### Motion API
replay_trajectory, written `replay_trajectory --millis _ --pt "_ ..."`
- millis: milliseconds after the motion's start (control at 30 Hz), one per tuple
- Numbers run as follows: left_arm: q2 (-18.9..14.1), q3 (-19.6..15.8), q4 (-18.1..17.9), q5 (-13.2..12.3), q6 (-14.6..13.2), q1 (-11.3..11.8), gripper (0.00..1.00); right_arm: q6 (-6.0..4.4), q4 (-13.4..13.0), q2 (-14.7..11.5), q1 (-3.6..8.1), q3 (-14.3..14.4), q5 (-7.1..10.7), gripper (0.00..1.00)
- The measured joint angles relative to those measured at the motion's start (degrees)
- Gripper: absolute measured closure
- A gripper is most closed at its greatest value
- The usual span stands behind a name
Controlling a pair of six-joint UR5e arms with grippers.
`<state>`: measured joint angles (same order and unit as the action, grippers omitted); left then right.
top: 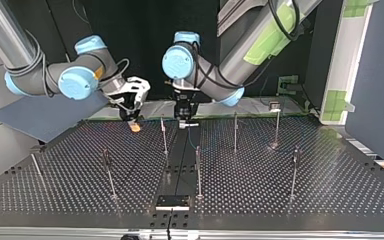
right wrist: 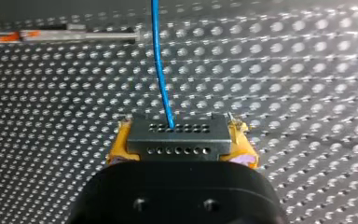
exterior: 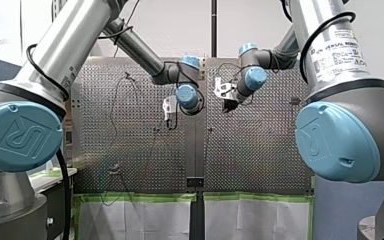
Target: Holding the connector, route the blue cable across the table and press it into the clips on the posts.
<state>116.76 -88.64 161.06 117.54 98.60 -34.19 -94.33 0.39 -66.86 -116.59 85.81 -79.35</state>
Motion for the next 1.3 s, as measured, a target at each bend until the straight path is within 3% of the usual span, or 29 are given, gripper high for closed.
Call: replay_trajectory --millis 333,667,1000,1300 --pt "0.27 -4.84 -2.98 -2.66 0.01 0.22 1.00 -0.07 -1.81 0.03 0.13 4.73 0.43 1.00" --pt "3.80 -9.05 -5.44 -6.11 0.79 0.30 1.00 -0.81 -4.25 0.24 0.46 5.78 0.54 1.00" --pt "5.79 -7.68 -7.44 -7.46 2.81 0.99 1.00 -0.67 -4.90 3.34 0.59 5.86 0.90 1.00" --pt "6.36 -6.84 -9.02 -9.03 4.86 1.87 1.00 -0.96 -5.19 3.98 1.51 5.85 0.81 1.00"
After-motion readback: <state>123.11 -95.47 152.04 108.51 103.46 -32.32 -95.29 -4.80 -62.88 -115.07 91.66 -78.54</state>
